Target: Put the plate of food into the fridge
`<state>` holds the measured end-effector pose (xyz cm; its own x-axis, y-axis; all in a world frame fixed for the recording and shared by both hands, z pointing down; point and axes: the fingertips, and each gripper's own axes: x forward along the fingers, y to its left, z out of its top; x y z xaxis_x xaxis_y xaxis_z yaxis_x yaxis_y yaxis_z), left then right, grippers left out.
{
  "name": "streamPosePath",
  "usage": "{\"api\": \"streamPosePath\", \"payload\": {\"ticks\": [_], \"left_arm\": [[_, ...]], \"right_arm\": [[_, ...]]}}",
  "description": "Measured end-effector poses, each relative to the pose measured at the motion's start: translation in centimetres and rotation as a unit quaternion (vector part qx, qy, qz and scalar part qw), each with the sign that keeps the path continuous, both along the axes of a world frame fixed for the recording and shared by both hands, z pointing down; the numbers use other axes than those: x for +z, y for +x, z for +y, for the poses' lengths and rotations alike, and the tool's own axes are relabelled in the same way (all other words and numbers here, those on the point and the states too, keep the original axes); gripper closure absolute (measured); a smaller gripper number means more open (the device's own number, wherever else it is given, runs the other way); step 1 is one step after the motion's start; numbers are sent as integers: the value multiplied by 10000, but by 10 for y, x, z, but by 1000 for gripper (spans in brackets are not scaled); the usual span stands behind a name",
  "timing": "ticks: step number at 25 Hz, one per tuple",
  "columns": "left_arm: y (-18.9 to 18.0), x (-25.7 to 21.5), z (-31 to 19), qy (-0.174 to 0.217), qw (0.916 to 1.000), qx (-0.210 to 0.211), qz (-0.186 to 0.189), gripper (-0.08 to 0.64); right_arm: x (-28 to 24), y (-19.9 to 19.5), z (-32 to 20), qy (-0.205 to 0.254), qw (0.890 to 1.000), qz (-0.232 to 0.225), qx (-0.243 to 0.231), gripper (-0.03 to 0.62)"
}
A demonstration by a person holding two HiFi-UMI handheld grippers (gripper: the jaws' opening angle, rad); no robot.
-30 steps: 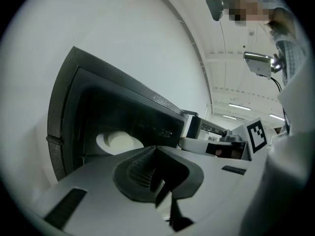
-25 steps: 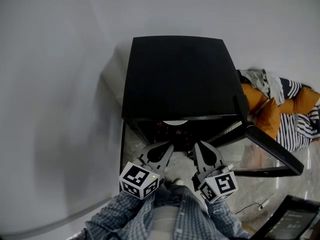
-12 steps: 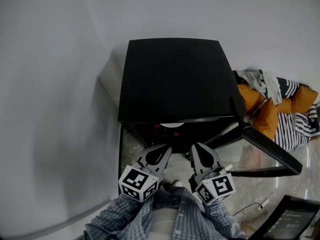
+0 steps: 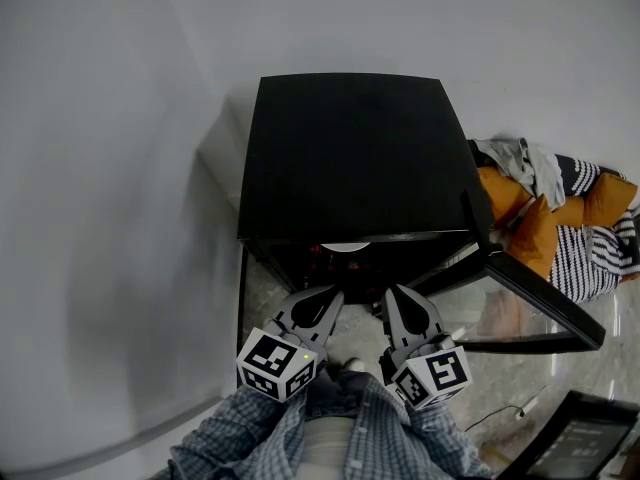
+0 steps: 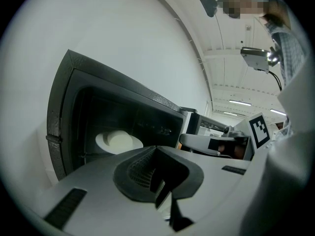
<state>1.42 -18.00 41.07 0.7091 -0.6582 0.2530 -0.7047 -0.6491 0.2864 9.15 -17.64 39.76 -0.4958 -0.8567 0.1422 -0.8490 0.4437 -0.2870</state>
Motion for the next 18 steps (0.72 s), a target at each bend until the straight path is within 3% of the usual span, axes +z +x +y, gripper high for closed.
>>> {"api": "streamPosePath", "payload": {"ticks": [18], "left_arm": [[1,3,4,-42,10000,63,16,554]], "right_arm": [[3,-1,2,-40,10000,-14,-20,586]]}}
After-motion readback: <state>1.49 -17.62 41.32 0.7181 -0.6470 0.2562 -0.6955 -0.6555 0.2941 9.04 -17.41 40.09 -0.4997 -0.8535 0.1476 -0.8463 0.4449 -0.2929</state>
